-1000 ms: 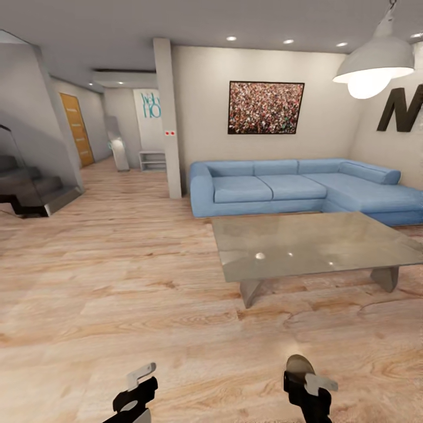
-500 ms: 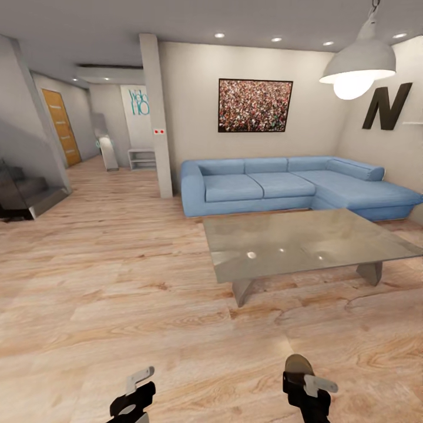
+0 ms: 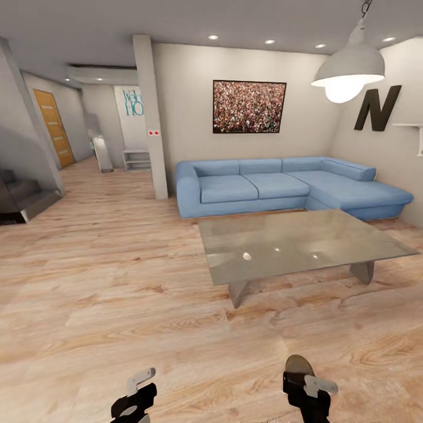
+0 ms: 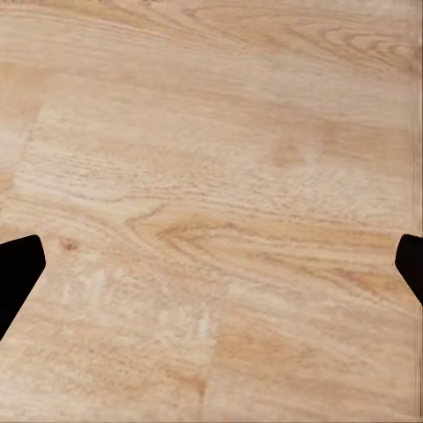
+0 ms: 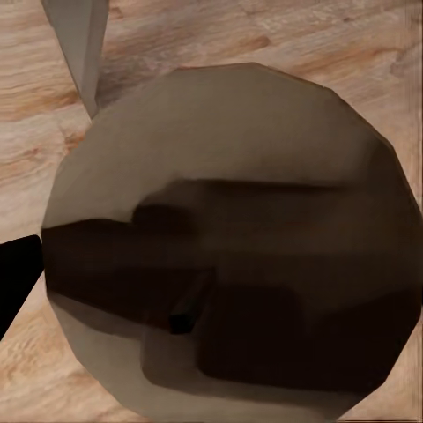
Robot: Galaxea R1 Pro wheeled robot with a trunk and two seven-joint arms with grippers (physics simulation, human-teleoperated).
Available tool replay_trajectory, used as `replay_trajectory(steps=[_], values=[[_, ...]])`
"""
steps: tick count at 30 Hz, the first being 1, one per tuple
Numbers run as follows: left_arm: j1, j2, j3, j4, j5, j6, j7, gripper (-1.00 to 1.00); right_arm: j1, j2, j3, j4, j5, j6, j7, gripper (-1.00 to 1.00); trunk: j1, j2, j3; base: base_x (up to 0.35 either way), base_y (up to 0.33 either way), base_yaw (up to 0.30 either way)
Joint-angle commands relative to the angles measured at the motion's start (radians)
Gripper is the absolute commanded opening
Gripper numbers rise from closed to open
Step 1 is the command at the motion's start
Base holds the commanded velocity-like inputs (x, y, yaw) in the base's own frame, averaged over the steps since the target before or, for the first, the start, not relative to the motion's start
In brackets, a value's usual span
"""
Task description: Place each of the two pumpkins and all three candles from the living room inside a cabinet in the living room (use any cabinet), then make sure every cabinet is closed, and position the cauldron so it is next to a table in the living room.
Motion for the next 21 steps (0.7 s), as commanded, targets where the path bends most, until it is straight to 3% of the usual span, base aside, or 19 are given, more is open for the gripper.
replay_trajectory(steps=[1,10,15,21], values=[[0.0,0.0,-0.009,-0.001,0.008,-0.003,0.005,1.0,-0.001,-0.001,0.008,0.0,-0.011,-0.006,-0.006,-1.0,0.0,0.0,-0.001,-0.005,0.0,-0.267],[0.001,-0.001,-0.009,-0.001,0.008,0.001,-0.001,1.0,-0.001,-0.001,0.008,0.002,-0.011,-0.006,-0.006,-1.0,0.0,0.0,-0.001,-0.192,0.015,-0.275],[0.001,-0.004,-0.009,0.025,0.008,0.0,-0.067,1.0,-0.001,-0.001,0.008,0.002,-0.011,-0.006,-0.006,-1.0,0.0,0.0,-0.001,-0.044,0.009,-0.29],[0.001,-0.009,-0.009,0.032,0.008,0.0,-0.082,1.0,-0.001,-0.001,0.008,0.002,-0.011,-0.006,-0.006,-1.0,0.0,0.0,-0.001,-0.004,0.001,-0.292]])
